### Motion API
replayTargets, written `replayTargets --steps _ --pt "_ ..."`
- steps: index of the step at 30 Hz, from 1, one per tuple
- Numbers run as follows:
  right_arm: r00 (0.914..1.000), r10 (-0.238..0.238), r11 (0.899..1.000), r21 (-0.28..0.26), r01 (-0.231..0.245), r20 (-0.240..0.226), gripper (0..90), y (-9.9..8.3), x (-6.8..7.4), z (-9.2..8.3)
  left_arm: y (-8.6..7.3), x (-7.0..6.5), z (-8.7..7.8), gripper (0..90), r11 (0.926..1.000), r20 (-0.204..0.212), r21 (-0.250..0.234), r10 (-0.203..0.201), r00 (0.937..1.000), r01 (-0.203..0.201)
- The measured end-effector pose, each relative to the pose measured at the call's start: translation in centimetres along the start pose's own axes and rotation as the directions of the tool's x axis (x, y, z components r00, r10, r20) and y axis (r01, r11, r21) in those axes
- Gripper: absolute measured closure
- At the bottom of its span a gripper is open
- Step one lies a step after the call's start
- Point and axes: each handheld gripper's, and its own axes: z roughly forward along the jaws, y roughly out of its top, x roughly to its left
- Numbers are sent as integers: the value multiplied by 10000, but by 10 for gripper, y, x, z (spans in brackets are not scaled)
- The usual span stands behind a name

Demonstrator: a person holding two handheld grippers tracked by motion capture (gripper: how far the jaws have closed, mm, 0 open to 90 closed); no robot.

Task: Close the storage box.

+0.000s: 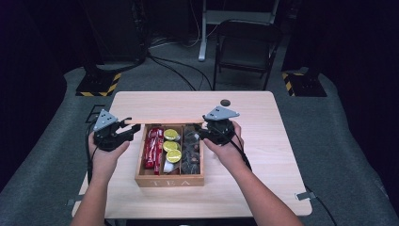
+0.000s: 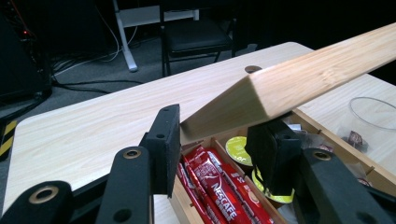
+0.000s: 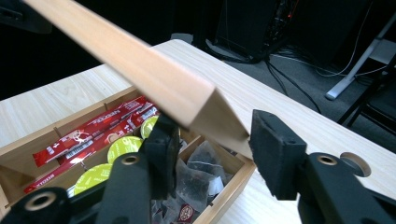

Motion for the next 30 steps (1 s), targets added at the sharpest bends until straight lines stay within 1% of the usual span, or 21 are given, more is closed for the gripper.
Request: replayTargets --steps 1,2,4,7,8,10,12,13,15,16,18,19,21,22,23,25,26,27,28,29,30 --pt "10000 27 10000 13 -27 22 549 1 0 -1 0 0 0 551 10000 9 16 -1 10000 1" --pt "9999 -101 9999 -44 101 10 554 1 -1 -1 -1 0 -1 551 10000 21 -3 3 10000 -3" --pt "10000 -13 10000 1 13 -56 554 2 -1 -1 -1 0 -2 552 10000 56 -30 -21 10000 21" --pt "10000 -81 10000 49 81 -58 557 3 -1 -1 0 0 -5 553 9998 139 -170 -66 9999 69" --pt "9999 -97 9999 62 98 -50 558 3 0 -2 0 0 -7 553 9999 157 -148 -68 9999 70" --pt "9998 -177 9998 -5 177 -18 558 3 -1 -2 1 -1 -9 553 9997 169 -232 -49 9998 53" --pt "9999 -123 9999 -17 122 -54 557 3 0 -3 2 -3 -11 552 9995 131 -321 1 9999 3" --pt "9997 -241 9996 -140 239 -102 556 3 -1 -3 2 -3 -13 552 9995 139 -324 30 9999 -26" --pt "9997 -175 9997 -198 172 -143 552 2 -1 -3 3 -5 -14 554 9996 76 -247 139 9999 -137" --pt "9998 -75 9998 -166 72 -171 550 1 -1 -4 2 -5 -14 554 9997 91 -216 131 9999 -129" --pt "9996 -231 9991 -351 224 -191 549 -1 -2 -4 1 -5 -15 553 9997 100 -217 136 9999 -134" --pt "9998 -98 9996 -269 93 -193 550 -2 0 -5 1 -5 -15 552 9997 124 -178 150 9998 -148" --pt "9991 -372 9987 -345 365 -191 553 -3 0 -4 0 -6 -15 552 9997 87 -159 169 9998 -168" --pt "9989 -419 9987 -303 412 -203 554 -3 1 -5 -1 -6 -14 551 9998 97 -117 161 9998 -159" --pt "9980 -593 9978 -321 586 -213 554 -4 0 -5 -2 -7 -14 547 9998 65 -116 153 9999 -152" --pt "9987 -457 9987 -255 450 -247 553 -5 2 -6 -3 -9 -12 542 9999 -45 -20 126 9999 -126" --pt "9981 -556 9979 -345 546 -280 553 -6 1 -6 -3 -10 -11 539 9999 -146 -6 108 9998 -109" --pt "9980 -540 9980 -335 530 -318 553 -6 0 -6 -2 -11 -11 534 9999 -261 57 164 9995 -162" --pt "9979 -544 9979 -358 531 -356 553 -6 0 -6 -1 -12 -11 534 9996 -275 168 230 9994 -225" --pt "9975 -530 9982 -309 516 -476 553 -6 -1 -6 1 -12 -11 534 9996 -316 208 210 9993 -204" --pt "9976 -521 9982 -310 507 -466 554 -5 -2 -6 3 -12 -11 534 9994 -325 253 249 9992 -241"
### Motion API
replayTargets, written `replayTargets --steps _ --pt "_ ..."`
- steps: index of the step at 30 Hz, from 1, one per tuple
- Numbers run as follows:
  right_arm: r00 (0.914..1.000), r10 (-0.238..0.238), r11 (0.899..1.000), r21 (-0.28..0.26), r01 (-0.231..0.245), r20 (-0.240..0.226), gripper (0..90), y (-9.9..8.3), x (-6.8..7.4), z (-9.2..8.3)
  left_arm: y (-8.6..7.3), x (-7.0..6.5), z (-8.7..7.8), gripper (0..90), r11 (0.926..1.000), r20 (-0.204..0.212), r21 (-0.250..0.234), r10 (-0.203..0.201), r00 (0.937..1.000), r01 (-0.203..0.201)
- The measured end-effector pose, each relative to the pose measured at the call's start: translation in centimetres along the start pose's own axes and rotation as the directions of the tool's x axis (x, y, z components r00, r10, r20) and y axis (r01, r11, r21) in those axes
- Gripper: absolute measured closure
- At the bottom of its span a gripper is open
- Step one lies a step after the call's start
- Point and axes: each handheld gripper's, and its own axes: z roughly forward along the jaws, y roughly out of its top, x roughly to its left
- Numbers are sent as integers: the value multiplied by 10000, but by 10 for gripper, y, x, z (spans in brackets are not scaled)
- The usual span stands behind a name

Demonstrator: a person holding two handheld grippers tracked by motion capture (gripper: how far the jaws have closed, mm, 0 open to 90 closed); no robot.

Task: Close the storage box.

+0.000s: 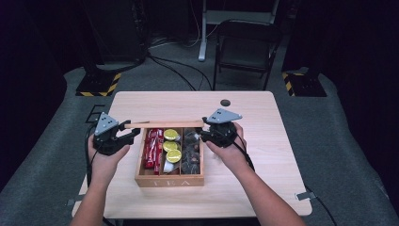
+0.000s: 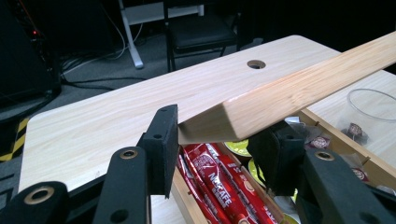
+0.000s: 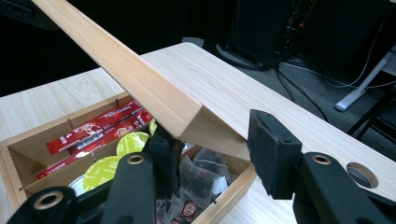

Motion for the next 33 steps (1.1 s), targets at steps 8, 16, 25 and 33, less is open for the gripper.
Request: replayTargets --steps 8,16,25,33 --pt "10000 18 9999 130 -17 -98 556 1 0 -1 2 -4 -3 534 9993 -128 246 301 9995 -297" --pt "9996 -72 9996 269 79 -260 549 -9 6 -6 -14 -7 -10 533 9992 99 173 352 9993 -354" --pt "9986 212 9995 231 -201 -487 552 -22 11 -11 -24 -9 -14 533 9989 294 259 386 9988 -394" --pt "9976 351 9993 173 -341 -594 551 -29 13 -13 -31 -9 -17 534 9992 510 265 299 9983 -312"
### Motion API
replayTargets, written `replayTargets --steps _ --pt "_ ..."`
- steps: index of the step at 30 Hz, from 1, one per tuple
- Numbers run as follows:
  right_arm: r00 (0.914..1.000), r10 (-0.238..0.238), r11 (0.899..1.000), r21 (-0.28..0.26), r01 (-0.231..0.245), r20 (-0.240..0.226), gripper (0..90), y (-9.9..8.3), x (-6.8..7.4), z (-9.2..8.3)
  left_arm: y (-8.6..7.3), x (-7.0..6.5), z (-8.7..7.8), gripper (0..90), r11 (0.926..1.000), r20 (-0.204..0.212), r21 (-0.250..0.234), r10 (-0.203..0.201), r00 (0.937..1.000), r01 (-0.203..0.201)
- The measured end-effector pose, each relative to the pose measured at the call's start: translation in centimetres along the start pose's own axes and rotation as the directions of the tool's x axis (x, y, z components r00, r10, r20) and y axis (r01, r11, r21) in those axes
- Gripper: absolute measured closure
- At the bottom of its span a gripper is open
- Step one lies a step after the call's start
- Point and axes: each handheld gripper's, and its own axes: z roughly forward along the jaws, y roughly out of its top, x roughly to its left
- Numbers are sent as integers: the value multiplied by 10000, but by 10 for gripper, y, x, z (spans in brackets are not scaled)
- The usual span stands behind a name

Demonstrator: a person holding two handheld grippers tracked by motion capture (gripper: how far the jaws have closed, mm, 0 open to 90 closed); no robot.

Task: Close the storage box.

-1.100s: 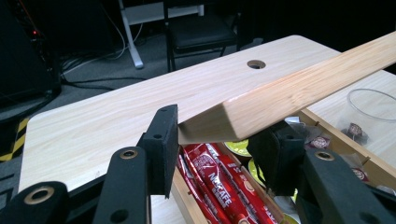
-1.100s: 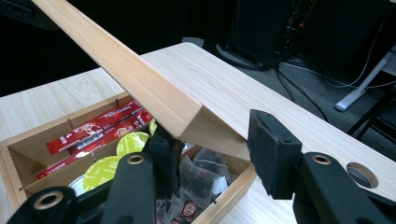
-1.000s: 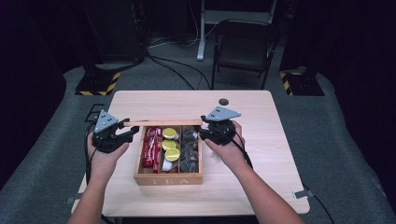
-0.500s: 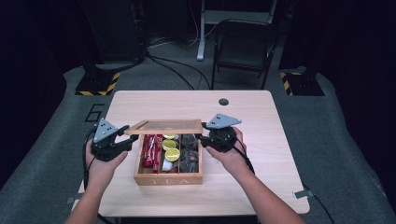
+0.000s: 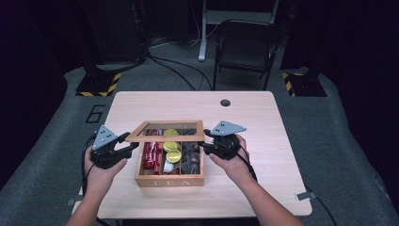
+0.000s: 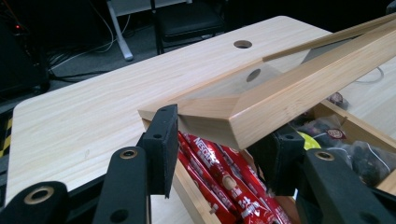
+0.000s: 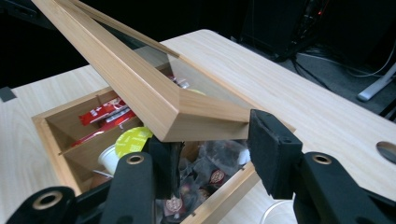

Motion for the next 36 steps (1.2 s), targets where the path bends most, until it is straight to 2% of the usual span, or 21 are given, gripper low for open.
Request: replayTargets --steps 3,9,10,13,19,27,28,29,30,36 --pt "9998 172 9998 103 -171 -117 552 -4 2 -2 -4 -1 -2 533 9999 69 86 95 9999 -96" --pt "9999 93 9997 214 -90 -142 555 -12 7 -4 -11 -4 -6 526 9996 166 239 121 9998 -125" --pt "9998 -59 9999 132 62 -180 557 -14 7 -4 -12 -5 -7 524 9997 217 247 32 9998 -38" --pt "9998 85 9999 63 -84 -156 562 -19 10 -7 -17 -5 -8 520 9998 317 194 -63 9995 57" --pt "9997 66 9999 -90 -68 -226 565 -29 16 -10 -24 -8 -9 521 9994 362 326 96 9993 -108" --pt "9995 -200 9997 -145 197 -251 564 -39 23 -13 -36 -11 -10 522 9988 474 481 -70 9989 47" --pt "9996 -111 9999 -83 108 -256 563 -40 25 -14 -38 -11 -10 522 9987 488 506 -48 9988 23" --pt "9992 -238 9997 -110 235 -310 563 -42 25 -14 -40 -12 -9 522 9988 453 494 -71 9989 49" --pt "9996 -167 9998 -111 164 -238 563 -43 27 -14 -41 -12 -10 522 9984 477 569 -13 9989 -15" --pt "9995 -131 9999 20 131 -289 563 -51 32 -16 -52 -15 -9 523 9985 571 509 -233 9981 204"
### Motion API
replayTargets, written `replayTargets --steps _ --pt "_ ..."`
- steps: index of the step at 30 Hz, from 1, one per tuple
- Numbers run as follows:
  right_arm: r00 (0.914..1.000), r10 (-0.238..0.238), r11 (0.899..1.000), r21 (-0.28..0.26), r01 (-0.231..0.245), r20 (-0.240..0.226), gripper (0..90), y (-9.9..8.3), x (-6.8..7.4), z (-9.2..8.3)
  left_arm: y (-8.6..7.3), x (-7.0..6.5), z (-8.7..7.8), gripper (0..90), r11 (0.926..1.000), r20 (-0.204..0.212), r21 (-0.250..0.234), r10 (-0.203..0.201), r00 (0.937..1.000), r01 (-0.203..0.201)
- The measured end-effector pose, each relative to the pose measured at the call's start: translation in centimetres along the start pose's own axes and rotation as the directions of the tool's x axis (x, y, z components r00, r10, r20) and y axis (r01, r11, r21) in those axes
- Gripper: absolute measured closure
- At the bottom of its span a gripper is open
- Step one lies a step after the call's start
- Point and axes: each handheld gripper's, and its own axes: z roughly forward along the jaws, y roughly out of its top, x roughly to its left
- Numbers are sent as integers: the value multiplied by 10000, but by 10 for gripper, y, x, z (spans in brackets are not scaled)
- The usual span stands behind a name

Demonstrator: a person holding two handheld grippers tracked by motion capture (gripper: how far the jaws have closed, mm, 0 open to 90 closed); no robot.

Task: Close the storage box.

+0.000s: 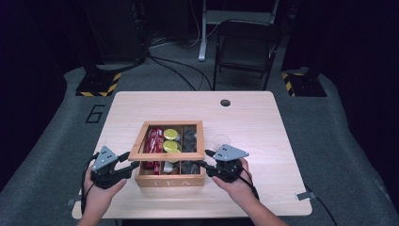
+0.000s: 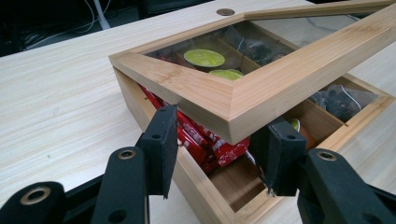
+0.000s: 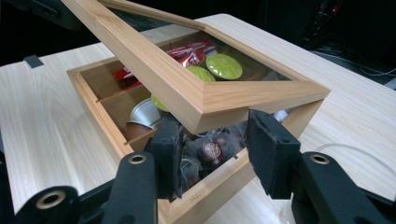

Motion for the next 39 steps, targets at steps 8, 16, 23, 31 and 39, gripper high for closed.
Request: replayTargets --steps 8,16,23,31,39 --pt "9993 -375 9993 5 375 -51 555 -8 3 1 -11 -4 1 522 9998 -108 -134 149 9998 -150" --pt "9999 -41 9999 117 42 -148 553 -20 7 4 -18 -6 1 516 9991 63 200 370 9993 -371" --pt "9999 -134 9997 187 135 -96 546 -26 9 6 -23 -3 3 502 9990 336 330 292 9990 -303" --pt "9996 0 9992 407 12 -274 541 -33 8 11 -31 -4 10 502 9980 605 601 182 9980 -219" --pt "9988 -240 9964 804 274 -439 533 -39 9 14 -36 -6 15 501 9959 664 881 166 9977 -225"
